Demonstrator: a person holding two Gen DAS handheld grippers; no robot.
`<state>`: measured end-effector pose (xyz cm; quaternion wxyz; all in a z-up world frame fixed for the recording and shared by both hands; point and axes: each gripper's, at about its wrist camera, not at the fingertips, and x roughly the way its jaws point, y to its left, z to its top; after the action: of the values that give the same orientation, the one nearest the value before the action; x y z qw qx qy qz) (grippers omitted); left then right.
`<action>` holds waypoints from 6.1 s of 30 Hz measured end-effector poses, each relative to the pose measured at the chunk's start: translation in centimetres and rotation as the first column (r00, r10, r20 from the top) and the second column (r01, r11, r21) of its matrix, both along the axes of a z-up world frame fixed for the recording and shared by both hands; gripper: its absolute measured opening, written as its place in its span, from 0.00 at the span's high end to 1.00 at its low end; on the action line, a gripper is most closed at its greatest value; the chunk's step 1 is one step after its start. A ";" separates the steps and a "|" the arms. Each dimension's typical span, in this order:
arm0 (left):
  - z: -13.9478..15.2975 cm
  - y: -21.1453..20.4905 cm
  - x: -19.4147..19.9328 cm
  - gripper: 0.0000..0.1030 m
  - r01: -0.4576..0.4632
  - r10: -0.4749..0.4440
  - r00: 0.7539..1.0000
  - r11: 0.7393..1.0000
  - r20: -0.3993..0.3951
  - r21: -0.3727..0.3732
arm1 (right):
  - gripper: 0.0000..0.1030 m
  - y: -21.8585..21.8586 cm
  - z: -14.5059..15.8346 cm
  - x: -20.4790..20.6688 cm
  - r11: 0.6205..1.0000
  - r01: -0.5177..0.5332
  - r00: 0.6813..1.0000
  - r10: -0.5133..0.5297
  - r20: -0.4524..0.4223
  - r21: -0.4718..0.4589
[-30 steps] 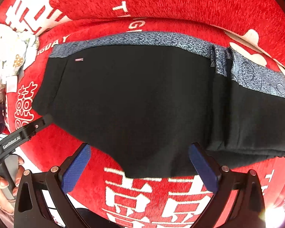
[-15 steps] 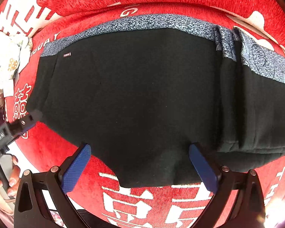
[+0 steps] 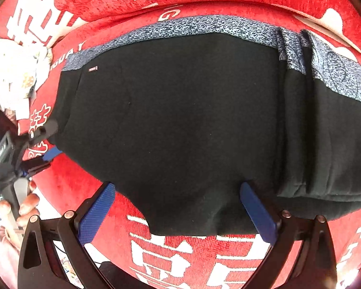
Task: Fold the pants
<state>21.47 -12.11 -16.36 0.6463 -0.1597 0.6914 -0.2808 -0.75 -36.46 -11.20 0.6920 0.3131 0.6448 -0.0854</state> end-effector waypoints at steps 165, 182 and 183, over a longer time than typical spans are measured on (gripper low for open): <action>5.3 -25.4 -12.9 0.00 0.464 -0.528 0.843 0.812 0.105 0.354 | 0.03 -23.7 4.8 -20.4 0.935 0.351 0.925 -0.354 0.139 0.048; 1.7 -27.1 -12.3 0.00 0.558 -0.568 0.823 0.812 0.009 0.169 | 0.03 -26.6 0.6 -18.0 0.920 0.255 0.936 -0.312 0.162 0.298; 1.6 -27.4 -12.5 0.00 0.561 -0.571 0.821 0.811 0.017 0.165 | 0.05 -26.5 0.3 -17.7 0.920 0.242 0.939 -0.302 0.165 0.308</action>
<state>8.98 -39.51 -14.78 0.5660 0.1127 0.7054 -0.4116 -18.45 -62.96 -10.93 0.6853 0.5029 0.5238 -0.0548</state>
